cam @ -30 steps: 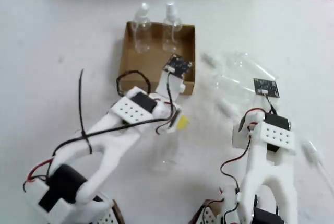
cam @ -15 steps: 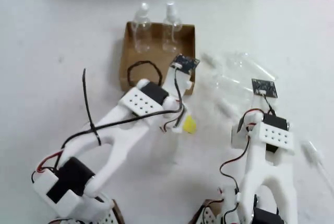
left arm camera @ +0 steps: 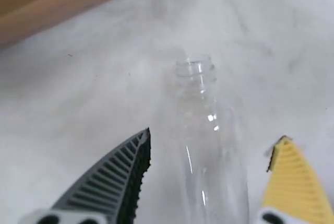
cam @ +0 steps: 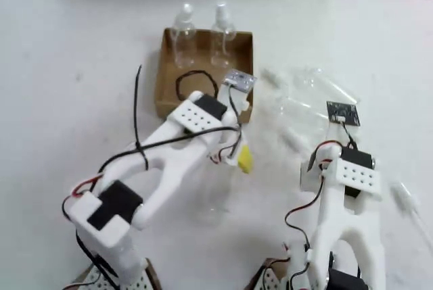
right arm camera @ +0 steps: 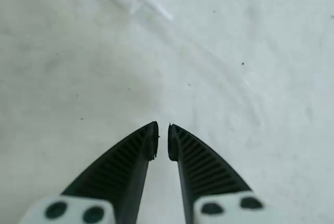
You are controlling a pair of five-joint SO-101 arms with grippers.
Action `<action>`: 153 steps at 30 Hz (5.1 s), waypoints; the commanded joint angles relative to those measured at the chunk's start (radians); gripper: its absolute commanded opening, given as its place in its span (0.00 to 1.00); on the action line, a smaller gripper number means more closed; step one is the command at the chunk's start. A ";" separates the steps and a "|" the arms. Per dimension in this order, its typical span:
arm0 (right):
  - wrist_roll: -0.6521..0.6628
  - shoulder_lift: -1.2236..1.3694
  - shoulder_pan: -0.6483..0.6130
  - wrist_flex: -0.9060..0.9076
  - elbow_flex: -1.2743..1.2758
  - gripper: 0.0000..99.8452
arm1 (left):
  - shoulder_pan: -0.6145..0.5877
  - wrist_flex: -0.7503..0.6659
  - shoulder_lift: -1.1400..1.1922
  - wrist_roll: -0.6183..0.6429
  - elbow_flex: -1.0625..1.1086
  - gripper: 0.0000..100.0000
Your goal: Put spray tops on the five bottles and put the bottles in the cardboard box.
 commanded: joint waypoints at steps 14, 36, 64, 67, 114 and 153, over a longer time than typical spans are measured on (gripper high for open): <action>0.015 -0.022 -0.012 -0.010 -0.002 0.02 | -0.019 -0.043 0.067 0.014 -0.061 0.37; 0.015 -0.022 -0.012 -0.010 -0.002 0.02 | -0.030 -0.066 0.249 0.012 -0.130 0.31; 0.015 -0.022 -0.012 -0.010 -0.002 0.02 | -0.030 0.129 0.259 -0.351 -0.256 0.04; 0.015 -0.022 -0.012 -0.010 -0.002 0.02 | -0.027 0.086 0.249 -0.328 -0.213 0.11; 0.015 -0.022 -0.012 -0.012 -0.002 0.02 | 0.031 0.048 0.137 0.169 -0.032 0.36; 0.015 -0.022 -0.005 -0.012 -0.002 0.02 | -0.108 -0.278 -0.295 0.002 0.298 0.05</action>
